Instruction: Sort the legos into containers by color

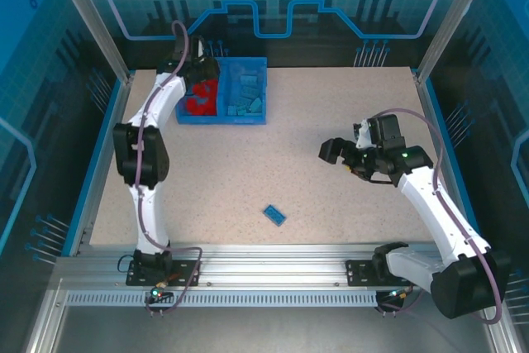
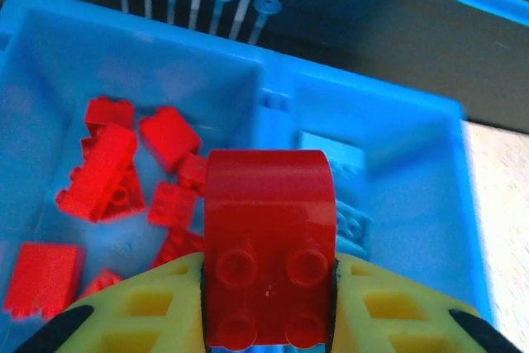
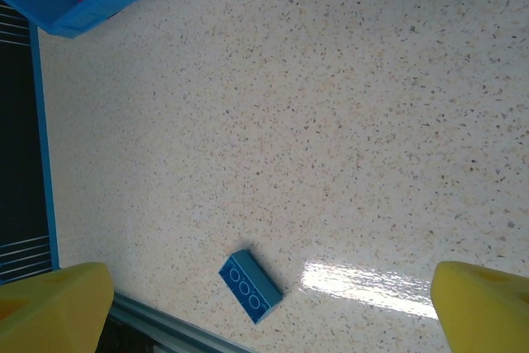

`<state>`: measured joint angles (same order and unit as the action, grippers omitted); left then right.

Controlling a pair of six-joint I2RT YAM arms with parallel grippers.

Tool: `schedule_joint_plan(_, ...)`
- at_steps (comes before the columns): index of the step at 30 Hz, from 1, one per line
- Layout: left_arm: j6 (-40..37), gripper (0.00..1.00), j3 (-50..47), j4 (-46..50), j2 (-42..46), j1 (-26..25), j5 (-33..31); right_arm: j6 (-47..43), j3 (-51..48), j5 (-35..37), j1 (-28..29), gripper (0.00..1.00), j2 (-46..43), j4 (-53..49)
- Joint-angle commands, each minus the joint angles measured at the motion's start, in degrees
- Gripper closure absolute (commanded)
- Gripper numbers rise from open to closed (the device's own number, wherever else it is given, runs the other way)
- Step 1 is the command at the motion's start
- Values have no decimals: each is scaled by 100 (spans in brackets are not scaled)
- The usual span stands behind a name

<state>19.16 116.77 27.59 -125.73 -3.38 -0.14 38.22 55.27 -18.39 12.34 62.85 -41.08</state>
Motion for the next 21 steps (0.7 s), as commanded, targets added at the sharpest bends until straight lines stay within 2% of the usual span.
schedule_joint_plan(1,765,67,781,432,-652,243,365,104,185,96,99,0,-126,1)
schedule_joint_plan(4,862,62,1716,824,-1295,328,555,159,152,134,118,0,-224,25)
schedule_joint_plan(6,895,54,2127,1043,-1557,347,579,169,159,139,128,0,-239,7)
schedule_joint_plan(11,884,42,2058,988,-1330,364,620,177,186,169,157,0,-218,1)
schedule_joint_plan(14,823,41,1637,807,-900,363,696,150,226,164,185,0,-141,46)
schedule_joint_plan(16,791,43,1202,664,-487,357,807,54,258,234,253,0,-69,43)
schedule_joint_plan(21,780,46,-963,-389,1400,305,1152,-464,495,836,937,1,303,-43)
